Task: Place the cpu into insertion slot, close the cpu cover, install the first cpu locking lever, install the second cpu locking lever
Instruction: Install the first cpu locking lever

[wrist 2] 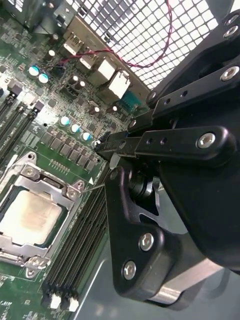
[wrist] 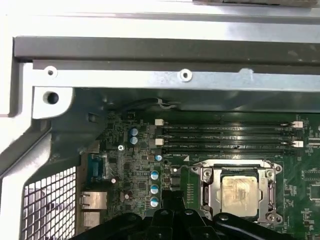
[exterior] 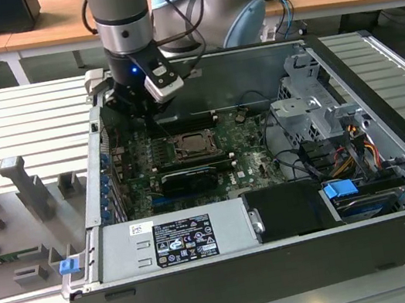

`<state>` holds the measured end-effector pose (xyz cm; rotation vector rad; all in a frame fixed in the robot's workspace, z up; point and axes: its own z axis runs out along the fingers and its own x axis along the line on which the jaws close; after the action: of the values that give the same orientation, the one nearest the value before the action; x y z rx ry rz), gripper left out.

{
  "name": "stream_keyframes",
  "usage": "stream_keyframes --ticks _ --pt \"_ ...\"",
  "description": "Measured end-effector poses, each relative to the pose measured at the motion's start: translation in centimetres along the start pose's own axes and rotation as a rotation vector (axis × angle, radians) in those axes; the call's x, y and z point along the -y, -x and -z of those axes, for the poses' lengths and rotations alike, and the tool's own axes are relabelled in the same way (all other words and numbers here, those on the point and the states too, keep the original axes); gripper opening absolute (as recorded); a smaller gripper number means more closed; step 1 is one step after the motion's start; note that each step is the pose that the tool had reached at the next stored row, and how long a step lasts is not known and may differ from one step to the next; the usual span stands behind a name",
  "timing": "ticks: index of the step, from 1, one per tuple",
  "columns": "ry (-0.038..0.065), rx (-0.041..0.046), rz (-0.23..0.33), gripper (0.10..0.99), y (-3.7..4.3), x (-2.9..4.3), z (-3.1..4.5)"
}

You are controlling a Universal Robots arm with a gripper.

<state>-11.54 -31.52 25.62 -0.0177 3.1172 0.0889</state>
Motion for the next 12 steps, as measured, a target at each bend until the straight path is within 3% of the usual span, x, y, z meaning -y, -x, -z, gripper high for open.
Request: stream_keyframes --ticks 4,6,12 --pt "0.0 0.0 0.0 0.106 -0.14 -0.34 -0.12" --pt "0.001 0.0001 0.0 0.106 -0.61 -1.53 -0.48" --pt "0.001 0.0 0.0 0.106 -0.74 -2.16 -0.66"
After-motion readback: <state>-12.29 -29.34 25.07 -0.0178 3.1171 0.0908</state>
